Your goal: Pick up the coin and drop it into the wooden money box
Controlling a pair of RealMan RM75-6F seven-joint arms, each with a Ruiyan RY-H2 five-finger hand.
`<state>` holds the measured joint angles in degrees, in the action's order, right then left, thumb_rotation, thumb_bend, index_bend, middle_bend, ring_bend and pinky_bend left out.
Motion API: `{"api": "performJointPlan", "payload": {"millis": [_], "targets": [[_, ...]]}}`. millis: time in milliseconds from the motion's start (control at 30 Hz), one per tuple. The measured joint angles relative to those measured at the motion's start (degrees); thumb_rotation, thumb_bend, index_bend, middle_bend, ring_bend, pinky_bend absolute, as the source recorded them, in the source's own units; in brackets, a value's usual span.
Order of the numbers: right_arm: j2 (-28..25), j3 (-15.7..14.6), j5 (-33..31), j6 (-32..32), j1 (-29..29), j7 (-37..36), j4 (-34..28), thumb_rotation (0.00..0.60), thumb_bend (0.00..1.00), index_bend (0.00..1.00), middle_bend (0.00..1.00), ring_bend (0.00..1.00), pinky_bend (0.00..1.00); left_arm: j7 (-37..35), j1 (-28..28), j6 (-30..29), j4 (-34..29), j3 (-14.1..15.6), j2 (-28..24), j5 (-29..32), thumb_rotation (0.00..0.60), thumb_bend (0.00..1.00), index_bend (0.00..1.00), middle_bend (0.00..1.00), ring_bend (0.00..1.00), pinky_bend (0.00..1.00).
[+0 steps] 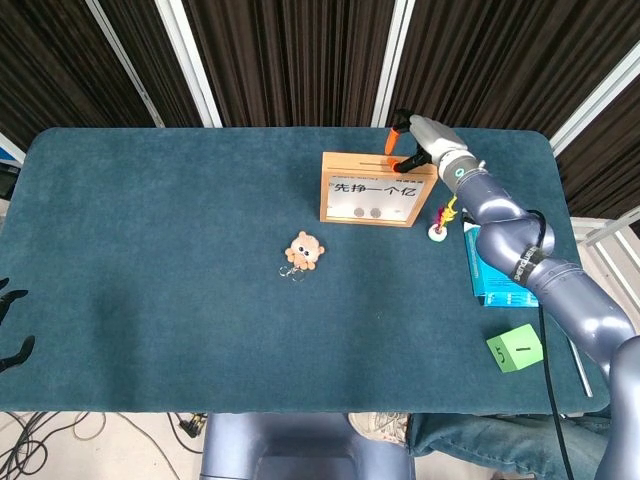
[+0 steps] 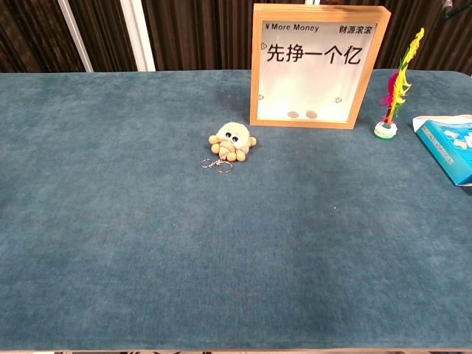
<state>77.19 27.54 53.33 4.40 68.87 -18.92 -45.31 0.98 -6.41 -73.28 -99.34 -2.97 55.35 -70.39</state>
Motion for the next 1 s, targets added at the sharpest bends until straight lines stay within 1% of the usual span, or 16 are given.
{"api": "performJointPlan", "payload": {"millis": [100,200,267,400,500,600,667,733,800,833,900,933,1000], "targets": [[-0.7,0.0,1.0,3.9,-0.8,0.7,-1.5,0.600,0.47,0.48,0.01,0.00,0.00,0.0,0.0,-0.1,0.1,0.0,0.0,-0.2,0.600,0.37,0.20,0.00,0.00,0.00],[-1.9,-1.0,2.6,9.9,-2.0,3.2,-4.0,0.600,0.47,0.46,0.01,0.00,0.00,-0.1,0.0,0.0,0.1,0.1,0.0,-0.5,0.600,0.37,0.20,0.00,0.00,0.00],[-3.1,-1.9,3.5,15.0,-3.4,5.9,-7.3,0.600,0.47,0.46,0.01,0.00,0.00,-0.1,0.0,0.0,0.2,0.2,0.0,-0.7,0.600,0.37,0.20,0.00,0.00,0.00],[-6.3,-3.9,3.9,25.1,-6.8,11.9,-16.8,0.600,0.47,0.46,0.01,0.00,0.00,-0.3,-0.1,0.1,0.3,0.3,0.0,-1.0,0.600,0.37,0.20,0.00,0.00,0.00],[-9.1,-6.0,3.3,32.4,-10.0,18.7,-25.7,0.600,0.47,0.41,0.01,0.00,0.00,-0.4,-0.1,0.0,0.5,0.4,-0.1,-1.5,0.600,0.37,0.20,0.00,0.00,0.00],[-11.4,-8.4,1.9,40.7,-13.3,27.8,-35.1,0.600,0.47,0.35,0.01,0.00,0.00,-0.6,0.0,0.0,0.7,0.5,-0.1,-2.0,0.600,0.37,0.20,0.00,0.00,0.00],[-12.4,-10.3,0.9,47.5,-15.8,35.2,-42.2,0.600,0.47,0.31,0.01,0.00,0.00,-0.9,0.0,0.0,0.7,0.6,-0.1,-2.1,0.600,0.37,0.20,0.00,0.00,0.00],[-12.8,-12.4,0.2,55.0,-18.5,42.6,-49.4,0.600,0.47,0.24,0.01,0.00,0.00,-1.2,0.0,0.0,0.8,0.6,-0.2,-2.3,0.600,0.37,0.20,0.00,0.00,0.00],[-12.8,-14.4,-0.1,61.5,-21.0,48.3,-55.1,0.600,0.47,0.19,0.01,0.00,0.00,-1.7,0.1,-0.2,0.9,0.7,-0.2,-2.7,0.600,0.37,0.20,0.00,0.00,0.00],[-12.6,-15.9,-0.1,65.7,-22.8,51.3,-58.3,0.600,0.47,0.18,0.01,0.00,0.00,-1.9,0.2,-0.3,1.0,0.7,-0.3,-2.9,0.600,0.37,0.20,0.00,0.00,0.00],[-12.0,-18.3,0.3,71.5,-25.6,54.9,-61.8,0.600,0.47,0.15,0.01,0.00,0.00,-2.1,0.2,-0.3,1.1,0.9,-0.3,-3.1,0.600,0.37,0.20,0.00,0.00,0.00],[-11.3,-20.1,1.0,75.1,-27.7,57.0,-63.5,0.600,0.47,0.14,0.01,0.00,0.00,-2.3,0.3,-0.3,1.1,0.9,-0.4,-3.3,0.600,0.37,0.20,0.00,0.00,0.00],[-10.0,-23.0,2.7,80.0,-30.8,60.3,-65.3,0.600,0.47,0.12,0.01,0.00,0.00,-2.5,0.4,-0.6,1.2,1.0,-0.4,-3.6,0.600,0.37,0.20,0.00,0.00,0.00]]}}
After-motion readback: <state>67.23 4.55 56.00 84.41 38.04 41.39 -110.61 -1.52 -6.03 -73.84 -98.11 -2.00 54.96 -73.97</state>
